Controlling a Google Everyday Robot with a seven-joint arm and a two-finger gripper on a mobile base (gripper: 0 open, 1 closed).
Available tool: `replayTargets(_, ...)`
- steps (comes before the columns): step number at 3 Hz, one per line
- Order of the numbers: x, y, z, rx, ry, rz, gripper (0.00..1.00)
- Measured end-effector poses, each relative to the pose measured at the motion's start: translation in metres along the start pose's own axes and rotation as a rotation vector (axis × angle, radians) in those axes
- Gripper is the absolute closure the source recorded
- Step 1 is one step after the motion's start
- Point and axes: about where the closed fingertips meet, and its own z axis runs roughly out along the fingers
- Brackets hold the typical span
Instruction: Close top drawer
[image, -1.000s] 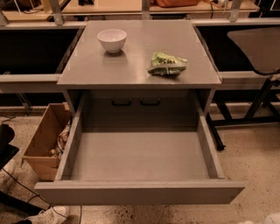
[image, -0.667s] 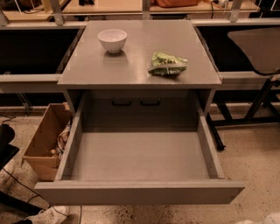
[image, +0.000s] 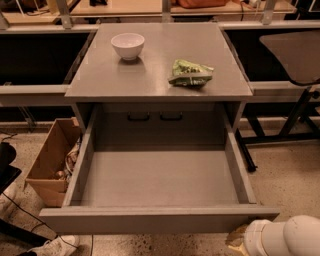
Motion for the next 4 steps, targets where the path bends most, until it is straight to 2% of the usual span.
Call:
replayTargets(1,-0.006,-0.007,0.003,0.013,-0.013,-0.024,1.00)
replayTargets(2,-0.021,-0.027,0.015,0.049,-0.059,-0.062,1.00)
replayTargets(3,-0.020,-0.027,0.015,0.049,-0.059,-0.062,1.00)
replayTargets(4,-0.040,-0.065,0.029,0.095,-0.115,-0.061,1.00)
